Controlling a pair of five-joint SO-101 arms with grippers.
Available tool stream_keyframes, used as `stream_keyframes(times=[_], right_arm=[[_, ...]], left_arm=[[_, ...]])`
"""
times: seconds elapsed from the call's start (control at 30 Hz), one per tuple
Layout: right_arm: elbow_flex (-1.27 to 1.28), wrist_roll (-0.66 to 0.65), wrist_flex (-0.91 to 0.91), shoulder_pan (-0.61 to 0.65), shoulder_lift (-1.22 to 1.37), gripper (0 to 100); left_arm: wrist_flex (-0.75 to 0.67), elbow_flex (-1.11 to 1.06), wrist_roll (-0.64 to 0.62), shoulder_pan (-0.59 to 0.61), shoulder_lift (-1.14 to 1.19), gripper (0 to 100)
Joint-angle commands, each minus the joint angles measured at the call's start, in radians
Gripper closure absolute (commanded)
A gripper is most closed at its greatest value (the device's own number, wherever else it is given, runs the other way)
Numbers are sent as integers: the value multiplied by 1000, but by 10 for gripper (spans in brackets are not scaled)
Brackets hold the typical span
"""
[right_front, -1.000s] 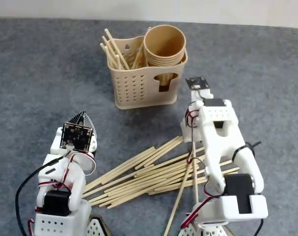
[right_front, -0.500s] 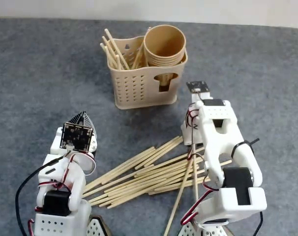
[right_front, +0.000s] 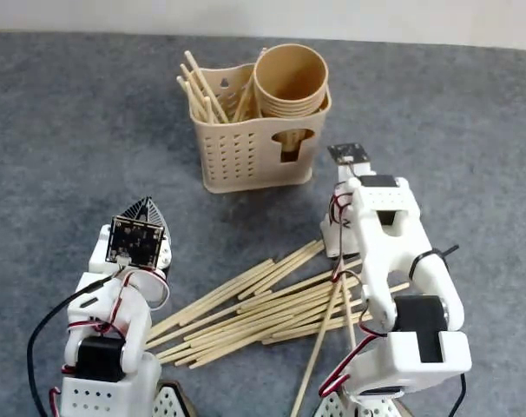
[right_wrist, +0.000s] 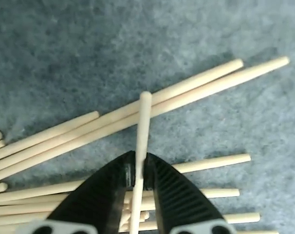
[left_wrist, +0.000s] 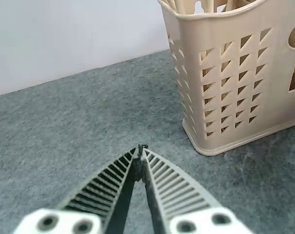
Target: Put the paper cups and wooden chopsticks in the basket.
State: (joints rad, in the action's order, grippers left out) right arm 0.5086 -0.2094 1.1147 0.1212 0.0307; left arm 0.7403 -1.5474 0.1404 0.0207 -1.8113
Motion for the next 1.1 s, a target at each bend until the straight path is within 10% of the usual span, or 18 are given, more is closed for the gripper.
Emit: stream_keyframes(times=[0.0, 1.07], right_arm=[[-58, -15, 8, -25, -28, 992], [-91, -20, 70, 104, -619, 992]], left_arm=[[-20, 10, 2, 1, -7, 989], [-20, 10, 2, 1, -7, 989]])
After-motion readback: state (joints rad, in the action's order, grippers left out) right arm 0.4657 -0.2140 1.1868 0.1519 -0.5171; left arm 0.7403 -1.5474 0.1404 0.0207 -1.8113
